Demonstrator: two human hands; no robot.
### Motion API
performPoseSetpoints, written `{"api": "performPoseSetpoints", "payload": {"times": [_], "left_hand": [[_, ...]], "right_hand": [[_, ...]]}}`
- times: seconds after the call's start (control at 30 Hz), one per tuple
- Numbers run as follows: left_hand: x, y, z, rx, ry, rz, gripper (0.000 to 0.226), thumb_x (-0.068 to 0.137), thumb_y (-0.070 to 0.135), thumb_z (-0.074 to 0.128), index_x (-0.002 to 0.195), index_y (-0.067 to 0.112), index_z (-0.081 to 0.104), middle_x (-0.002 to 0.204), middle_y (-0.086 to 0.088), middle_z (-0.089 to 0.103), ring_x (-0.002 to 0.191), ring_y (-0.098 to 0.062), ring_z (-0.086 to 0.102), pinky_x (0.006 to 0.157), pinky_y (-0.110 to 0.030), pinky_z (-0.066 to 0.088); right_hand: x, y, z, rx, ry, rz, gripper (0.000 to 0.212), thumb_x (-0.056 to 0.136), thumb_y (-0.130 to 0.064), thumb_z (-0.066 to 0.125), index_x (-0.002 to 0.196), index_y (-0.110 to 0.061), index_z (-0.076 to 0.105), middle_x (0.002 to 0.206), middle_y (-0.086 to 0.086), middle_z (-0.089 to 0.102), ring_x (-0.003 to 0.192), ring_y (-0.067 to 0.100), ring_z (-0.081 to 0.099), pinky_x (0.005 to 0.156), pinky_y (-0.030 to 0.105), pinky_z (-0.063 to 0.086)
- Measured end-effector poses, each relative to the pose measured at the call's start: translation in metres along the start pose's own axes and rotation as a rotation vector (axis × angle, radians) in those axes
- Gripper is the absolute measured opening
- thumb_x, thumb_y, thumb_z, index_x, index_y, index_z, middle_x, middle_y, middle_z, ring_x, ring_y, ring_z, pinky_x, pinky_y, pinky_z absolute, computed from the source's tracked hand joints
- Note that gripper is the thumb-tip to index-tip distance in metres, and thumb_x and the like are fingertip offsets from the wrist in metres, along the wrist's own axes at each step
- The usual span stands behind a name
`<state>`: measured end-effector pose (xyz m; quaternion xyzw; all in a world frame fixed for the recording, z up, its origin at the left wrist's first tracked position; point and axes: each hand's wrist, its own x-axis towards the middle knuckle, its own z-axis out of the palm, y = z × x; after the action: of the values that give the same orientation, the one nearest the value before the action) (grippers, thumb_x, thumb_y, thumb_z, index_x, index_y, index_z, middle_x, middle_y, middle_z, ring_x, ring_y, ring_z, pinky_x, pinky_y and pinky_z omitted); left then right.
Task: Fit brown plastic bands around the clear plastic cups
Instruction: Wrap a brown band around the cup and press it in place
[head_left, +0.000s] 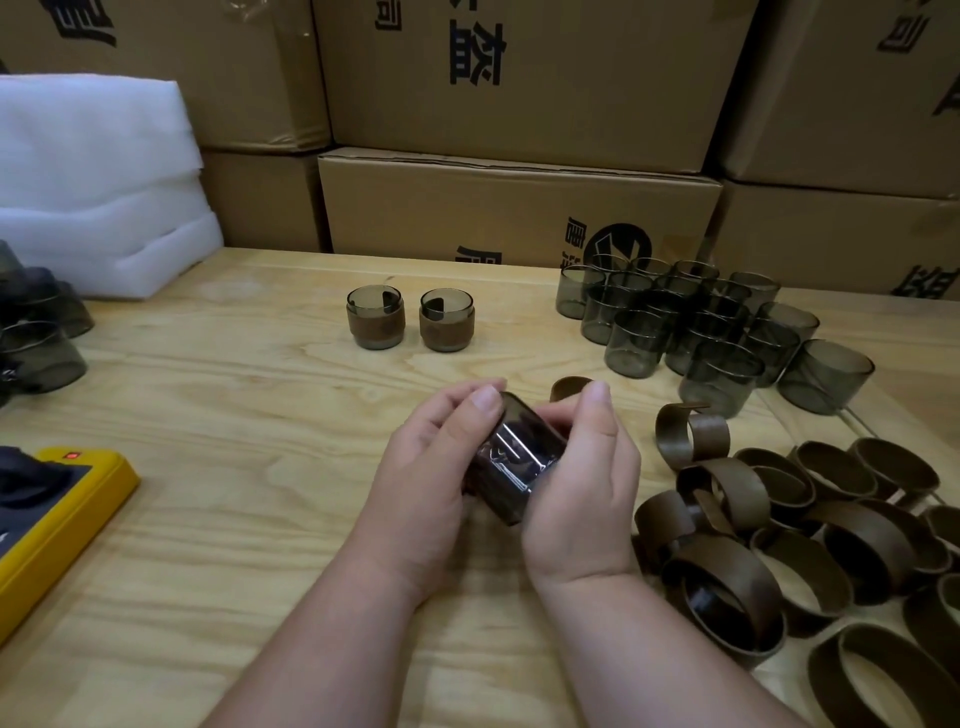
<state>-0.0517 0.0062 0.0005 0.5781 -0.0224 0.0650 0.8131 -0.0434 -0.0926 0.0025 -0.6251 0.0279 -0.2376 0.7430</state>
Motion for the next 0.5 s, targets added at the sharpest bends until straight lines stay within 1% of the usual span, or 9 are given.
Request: {"api": "performPoseSetpoints", "payload": {"times": [0.07, 0.13, 0.2, 0.23, 0.3, 0.33, 0.4, 0.47, 0.5], "left_hand": [[0.001, 0.0, 0.002, -0.065, 0.079, 0.01, 0.051, 0.071, 0.053, 0.076, 0.114, 0.026, 0.071, 0.11, -0.014, 0.076, 0.1, -0.038, 0.072, 0.077, -0.046, 0.059], [0.003, 0.003, 0.003, -0.138, 0.161, 0.052, 0.051, 0.076, 0.045, 0.077, 0.121, 0.026, 0.065, 0.093, -0.003, 0.074, 0.084, -0.022, 0.072, 0.066, -0.034, 0.059], [0.005, 0.003, 0.003, -0.108, 0.253, 0.116, 0.052, 0.076, 0.04, 0.075, 0.126, 0.031, 0.059, 0.095, -0.007, 0.072, 0.083, -0.015, 0.07, 0.062, -0.026, 0.055], [0.006, 0.002, 0.003, -0.029, 0.297, 0.152, 0.054, 0.075, 0.039, 0.077, 0.126, 0.036, 0.057, 0.104, -0.009, 0.071, 0.087, -0.013, 0.069, 0.064, -0.023, 0.054], [0.004, -0.002, 0.003, 0.178, 0.347, 0.222, 0.059, 0.075, 0.033, 0.085, 0.122, 0.047, 0.053, 0.117, 0.0, 0.067, 0.098, -0.008, 0.069, 0.071, -0.017, 0.054], [0.004, -0.005, 0.003, 0.276, 0.351, 0.247, 0.063, 0.076, 0.028, 0.089, 0.12, 0.052, 0.051, 0.118, 0.007, 0.064, 0.102, -0.003, 0.066, 0.075, -0.014, 0.052], [0.004, -0.01, 0.003, 0.437, 0.34, 0.267, 0.067, 0.077, 0.023, 0.09, 0.119, 0.056, 0.049, 0.116, 0.019, 0.061, 0.105, 0.008, 0.06, 0.08, -0.009, 0.049], [0.004, -0.012, 0.003, 0.531, 0.306, 0.24, 0.07, 0.077, 0.023, 0.089, 0.122, 0.056, 0.047, 0.118, 0.023, 0.059, 0.109, 0.01, 0.058, 0.09, -0.014, 0.05], [0.004, -0.012, 0.003, 0.55, 0.287, 0.216, 0.071, 0.078, 0.024, 0.088, 0.125, 0.056, 0.046, 0.121, 0.024, 0.059, 0.111, 0.007, 0.059, 0.096, -0.021, 0.052]], "right_hand": [[0.0, 0.0, 0.001, -0.023, 0.009, 0.02, 0.049, 0.096, -0.049, 0.034, 0.075, -0.017, 0.065, 0.068, -0.012, 0.067, 0.067, 0.003, 0.063, 0.061, 0.015, 0.046], [0.0, 0.001, 0.002, -0.057, 0.003, 0.035, 0.044, 0.095, -0.049, 0.034, 0.081, -0.022, 0.066, 0.075, -0.009, 0.067, 0.072, 0.005, 0.061, 0.068, 0.026, 0.049], [0.001, 0.002, 0.003, -0.112, -0.014, 0.044, 0.037, 0.093, -0.047, 0.035, 0.09, -0.029, 0.067, 0.097, -0.01, 0.065, 0.089, 0.008, 0.062, 0.084, 0.037, 0.052], [0.002, 0.002, 0.004, -0.138, -0.017, 0.044, 0.034, 0.092, -0.047, 0.036, 0.093, -0.033, 0.067, 0.109, -0.01, 0.061, 0.098, 0.007, 0.06, 0.094, 0.036, 0.05], [0.003, 0.001, 0.003, -0.159, -0.022, 0.045, 0.031, 0.091, -0.047, 0.035, 0.097, -0.039, 0.064, 0.127, -0.013, 0.054, 0.112, 0.006, 0.057, 0.102, 0.024, 0.046], [0.004, 0.002, 0.003, -0.164, -0.027, 0.053, 0.032, 0.091, -0.048, 0.034, 0.1, -0.039, 0.064, 0.134, -0.012, 0.051, 0.119, 0.007, 0.055, 0.1, 0.015, 0.043], [0.004, 0.002, 0.002, -0.193, -0.048, 0.078, 0.043, 0.09, -0.05, 0.032, 0.113, -0.037, 0.065, 0.148, -0.01, 0.045, 0.133, 0.003, 0.045, 0.094, 0.0, 0.032], [0.005, 0.006, 0.002, -0.246, -0.072, 0.094, 0.054, 0.094, -0.052, 0.03, 0.129, -0.029, 0.065, 0.158, -0.009, 0.037, 0.144, -0.001, 0.031, 0.091, -0.003, 0.02], [0.006, 0.007, 0.002, -0.273, -0.086, 0.099, 0.052, 0.099, -0.051, 0.031, 0.132, -0.027, 0.064, 0.161, -0.007, 0.035, 0.147, 0.0, 0.028, 0.093, -0.002, 0.016]]}}
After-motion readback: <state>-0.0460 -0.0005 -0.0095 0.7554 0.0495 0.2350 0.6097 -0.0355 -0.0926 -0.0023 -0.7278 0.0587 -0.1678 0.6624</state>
